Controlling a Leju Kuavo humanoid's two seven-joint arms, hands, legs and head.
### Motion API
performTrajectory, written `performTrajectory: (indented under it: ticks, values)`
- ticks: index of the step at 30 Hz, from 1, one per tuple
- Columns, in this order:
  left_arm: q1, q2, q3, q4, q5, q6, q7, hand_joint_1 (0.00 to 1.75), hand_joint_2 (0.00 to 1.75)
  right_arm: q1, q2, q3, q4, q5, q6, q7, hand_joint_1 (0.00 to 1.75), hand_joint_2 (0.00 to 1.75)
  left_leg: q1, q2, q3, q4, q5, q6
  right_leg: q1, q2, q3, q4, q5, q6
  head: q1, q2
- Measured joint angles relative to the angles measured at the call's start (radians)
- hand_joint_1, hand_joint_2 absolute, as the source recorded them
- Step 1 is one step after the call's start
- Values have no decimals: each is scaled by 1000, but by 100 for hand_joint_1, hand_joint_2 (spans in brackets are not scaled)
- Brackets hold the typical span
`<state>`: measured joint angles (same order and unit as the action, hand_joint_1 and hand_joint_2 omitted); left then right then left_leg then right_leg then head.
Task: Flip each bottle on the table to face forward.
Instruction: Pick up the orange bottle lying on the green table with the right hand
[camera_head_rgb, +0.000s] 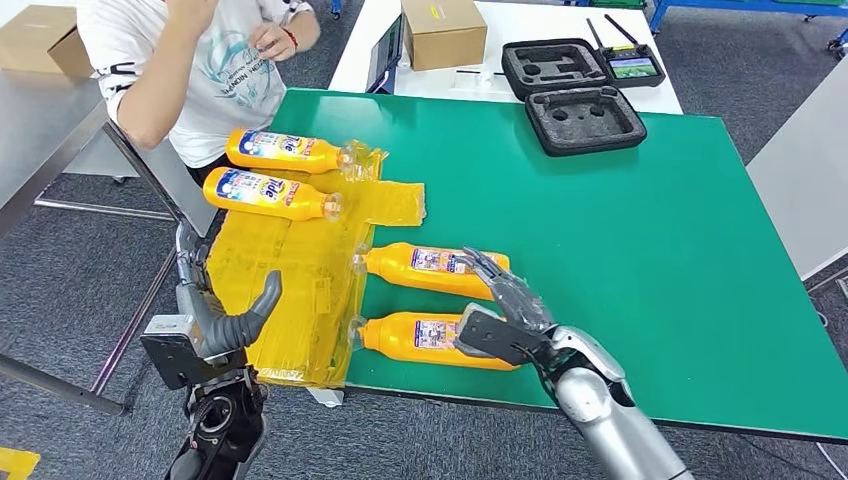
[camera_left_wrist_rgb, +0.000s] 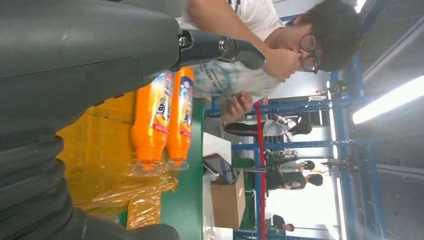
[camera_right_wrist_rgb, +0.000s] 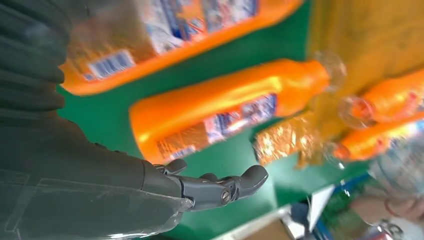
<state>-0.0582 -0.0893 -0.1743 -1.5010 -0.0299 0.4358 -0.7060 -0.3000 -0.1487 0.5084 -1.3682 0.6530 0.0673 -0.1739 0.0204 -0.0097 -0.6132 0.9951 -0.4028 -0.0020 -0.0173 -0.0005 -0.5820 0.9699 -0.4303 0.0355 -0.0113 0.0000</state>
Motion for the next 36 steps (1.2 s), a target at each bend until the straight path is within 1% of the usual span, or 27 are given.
performTrajectory:
  ticks: [5,11,15,27,36]
  values:
    - [2,4,0,0,9,-5,0,0,175,-6,-39,42,9,-3,31,26,0,175,0,0,0,0,0,0,0,0,0,0,0,0,0,0]
    - [6,8,0,0,18,-5,0,0,175,11,-90,68,5,-3,35,44,0,175,0,0,0,0,0,0,0,0,0,0,0,0,0,0]
    - [9,10,0,0,18,-4,0,0,175,20,-112,81,5,-2,42,50,0,175,0,0,0,0,0,0,0,0,0,0,0,0,0,0]
    - [13,14,0,1,19,-4,0,0,175,23,-146,108,25,-6,50,56,0,175,0,0,0,0,0,0,0,0,0,0,0,0,0,0]
    - [18,16,0,7,20,4,0,0,175,32,-145,108,38,4,38,74,0,175,0,0,0,0,0,0,0,0,0,0,0,0,0,0]
